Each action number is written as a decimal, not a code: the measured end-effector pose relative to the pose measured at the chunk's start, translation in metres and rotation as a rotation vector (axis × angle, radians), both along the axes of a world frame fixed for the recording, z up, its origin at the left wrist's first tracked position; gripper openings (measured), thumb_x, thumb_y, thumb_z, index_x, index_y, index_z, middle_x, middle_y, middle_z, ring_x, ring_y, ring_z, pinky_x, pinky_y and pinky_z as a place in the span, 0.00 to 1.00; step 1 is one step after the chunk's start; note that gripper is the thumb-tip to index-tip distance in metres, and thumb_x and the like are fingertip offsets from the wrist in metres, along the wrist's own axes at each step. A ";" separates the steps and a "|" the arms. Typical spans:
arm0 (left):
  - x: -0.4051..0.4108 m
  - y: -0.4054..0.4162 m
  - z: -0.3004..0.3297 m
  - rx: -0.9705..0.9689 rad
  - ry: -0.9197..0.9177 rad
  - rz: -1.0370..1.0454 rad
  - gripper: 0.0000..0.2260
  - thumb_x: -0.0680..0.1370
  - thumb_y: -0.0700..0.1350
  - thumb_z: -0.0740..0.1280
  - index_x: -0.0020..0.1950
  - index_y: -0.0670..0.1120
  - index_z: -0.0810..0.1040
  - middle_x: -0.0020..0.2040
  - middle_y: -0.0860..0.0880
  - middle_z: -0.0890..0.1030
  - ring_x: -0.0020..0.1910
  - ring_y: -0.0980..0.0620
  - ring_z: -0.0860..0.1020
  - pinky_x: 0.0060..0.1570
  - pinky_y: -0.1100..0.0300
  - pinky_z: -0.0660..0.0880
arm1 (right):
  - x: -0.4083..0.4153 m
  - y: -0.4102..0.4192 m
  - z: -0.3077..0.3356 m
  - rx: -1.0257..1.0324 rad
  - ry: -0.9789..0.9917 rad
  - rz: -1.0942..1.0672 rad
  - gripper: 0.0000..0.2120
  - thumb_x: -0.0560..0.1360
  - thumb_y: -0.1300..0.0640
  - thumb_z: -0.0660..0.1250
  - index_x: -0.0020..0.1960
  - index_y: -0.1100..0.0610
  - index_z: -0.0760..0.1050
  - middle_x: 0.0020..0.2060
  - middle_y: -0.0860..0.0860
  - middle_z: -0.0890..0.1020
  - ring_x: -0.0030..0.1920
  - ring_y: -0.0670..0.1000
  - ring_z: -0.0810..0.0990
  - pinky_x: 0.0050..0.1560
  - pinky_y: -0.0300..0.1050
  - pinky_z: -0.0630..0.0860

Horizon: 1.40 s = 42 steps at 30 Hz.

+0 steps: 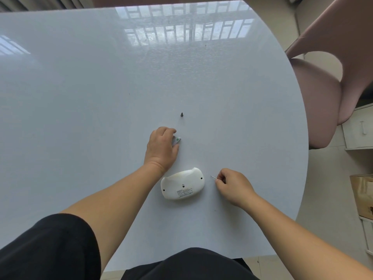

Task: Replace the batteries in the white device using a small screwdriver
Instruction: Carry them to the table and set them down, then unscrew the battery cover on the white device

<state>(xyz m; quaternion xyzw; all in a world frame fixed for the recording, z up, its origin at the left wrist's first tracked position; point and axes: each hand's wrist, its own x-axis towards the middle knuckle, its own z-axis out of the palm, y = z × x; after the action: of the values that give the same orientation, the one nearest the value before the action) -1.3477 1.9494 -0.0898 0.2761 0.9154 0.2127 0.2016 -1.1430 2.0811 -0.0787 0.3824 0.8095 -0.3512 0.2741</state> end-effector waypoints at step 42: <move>0.093 -0.102 0.022 0.034 0.055 -0.279 0.23 0.69 0.52 0.72 0.60 0.46 0.74 0.62 0.48 0.74 0.60 0.45 0.72 0.61 0.53 0.72 | -0.017 -0.066 0.048 -0.273 0.514 -0.419 0.07 0.76 0.57 0.66 0.41 0.48 0.78 0.36 0.48 0.84 0.34 0.48 0.81 0.41 0.47 0.79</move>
<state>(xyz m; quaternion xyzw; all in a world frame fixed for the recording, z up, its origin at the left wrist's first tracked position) -1.2550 1.8469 -0.0682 0.4100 0.8695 0.1905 0.1992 -1.1604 2.0153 -0.0309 0.3991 0.7017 -0.5894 0.0320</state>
